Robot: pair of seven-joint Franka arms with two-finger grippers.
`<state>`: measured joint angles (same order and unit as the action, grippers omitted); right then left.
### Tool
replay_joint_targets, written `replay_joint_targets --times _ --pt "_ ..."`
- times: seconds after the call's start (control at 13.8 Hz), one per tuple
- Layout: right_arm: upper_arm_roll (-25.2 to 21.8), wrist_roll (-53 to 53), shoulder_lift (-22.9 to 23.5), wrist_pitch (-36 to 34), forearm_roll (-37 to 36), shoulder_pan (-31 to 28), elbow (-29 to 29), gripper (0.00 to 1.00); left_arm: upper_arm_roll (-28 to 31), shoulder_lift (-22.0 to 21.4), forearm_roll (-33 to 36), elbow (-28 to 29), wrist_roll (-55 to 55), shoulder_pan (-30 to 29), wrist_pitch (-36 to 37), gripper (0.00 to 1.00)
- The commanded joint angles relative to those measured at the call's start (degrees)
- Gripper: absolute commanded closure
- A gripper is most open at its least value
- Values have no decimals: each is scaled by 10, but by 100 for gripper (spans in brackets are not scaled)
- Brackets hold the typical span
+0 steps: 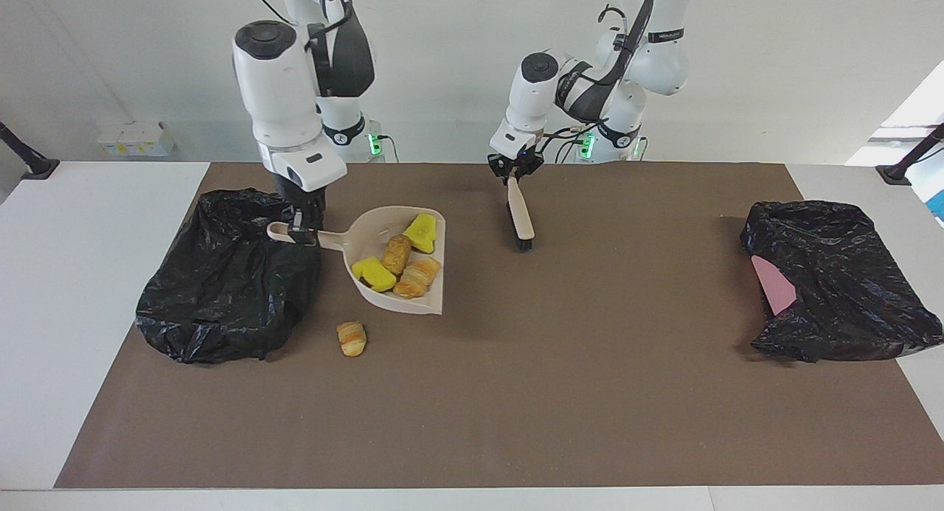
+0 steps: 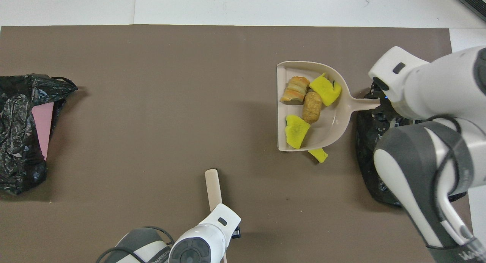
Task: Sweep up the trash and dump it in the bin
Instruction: 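Carry the dustpan over the black bag with the right gripper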
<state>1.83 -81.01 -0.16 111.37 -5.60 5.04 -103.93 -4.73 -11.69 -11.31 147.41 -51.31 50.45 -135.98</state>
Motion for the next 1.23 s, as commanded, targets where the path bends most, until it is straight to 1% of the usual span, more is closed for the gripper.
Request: replay_joint_targets --times 0.0,0.07,0.14,0.22,0.36,0.51,0.58,0.72,0.87,1.01,1.16 --pt "4 -90 -48 -17 23 -66 -43 100 9 -21 9 32 -26 25 -31 93" --pt "3 -128 -54 -22 30 -98 -51 100 9 -19 9 32 -25 24 -29 43" --pt "2 -175 -62 -15 30 -131 -66 100 10 -12 9 26 -22 17 -30 0" --pt "1 -220 -70 -6 30 -162 -78 100 11 -9 9 19 -17 11 -27 0" --pt "-2 -297 -78 9 30 -216 -91 100 12 0 11 -4 14 -37 -20 0" --pt "-2 -340 -88 41 17 -249 -107 100 13 0 11 -28 77 -78 -7 0" --pt "-2 -342 -94 60 -1 -258 -120 100 13 1 13 -40 96 -105 -3 0" --pt "-2 -333 -100 96 -63 -257 -137 100 13 1 23 -66 136 -144 3 0" --pt "-1 -304 -114 119 -132 -249 -162 100 14 6 30 -114 189 -193 53 0" --pt "1 -269 -122 137 -178 -240 -192 100 13 29 30 -184 265 -252 128 0" --pt "1 -238 -121 170 -229 -240 -211 100 13 51 30 -230 324 -299 156 0"
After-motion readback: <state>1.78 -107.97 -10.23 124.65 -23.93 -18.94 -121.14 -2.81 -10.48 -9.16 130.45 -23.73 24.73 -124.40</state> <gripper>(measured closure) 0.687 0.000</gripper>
